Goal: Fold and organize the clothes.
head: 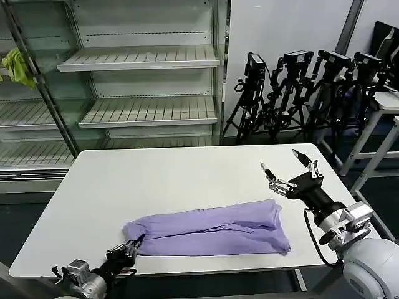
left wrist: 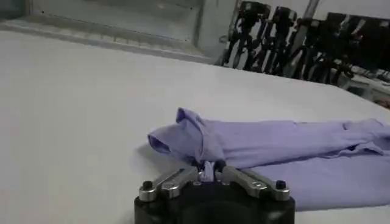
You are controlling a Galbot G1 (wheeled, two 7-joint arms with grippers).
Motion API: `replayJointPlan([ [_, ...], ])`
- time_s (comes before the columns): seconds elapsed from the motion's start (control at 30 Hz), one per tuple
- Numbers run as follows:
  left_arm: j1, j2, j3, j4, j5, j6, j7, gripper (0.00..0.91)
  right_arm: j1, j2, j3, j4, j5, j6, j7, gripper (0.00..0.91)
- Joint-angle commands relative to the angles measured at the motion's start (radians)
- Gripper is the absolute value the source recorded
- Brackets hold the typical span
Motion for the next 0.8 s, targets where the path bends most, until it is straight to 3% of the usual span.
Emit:
replayJointPlan([
  [0.03,-0.022,0.100,-0.084,0.032,-0.047,0.002,-0.006,0.111,0.009,0.002,-0.006,-0.002,0.000,0.002,-0.001,0.907],
  [0.3,-0.062,0.274,-0.269,0.143,-0.161,0.018,-0.018,0.111,0.015,0.010,-0.023,-0.030,-0.005,0.010,-0.006,0.907],
  [0.8,-0.007,0.446,-0.470,0.181,-0.230,0.055,-0.035,0.121,0.048,0.040,-0.100,-0.071,-0.030,0.022,-0.012,0.907],
])
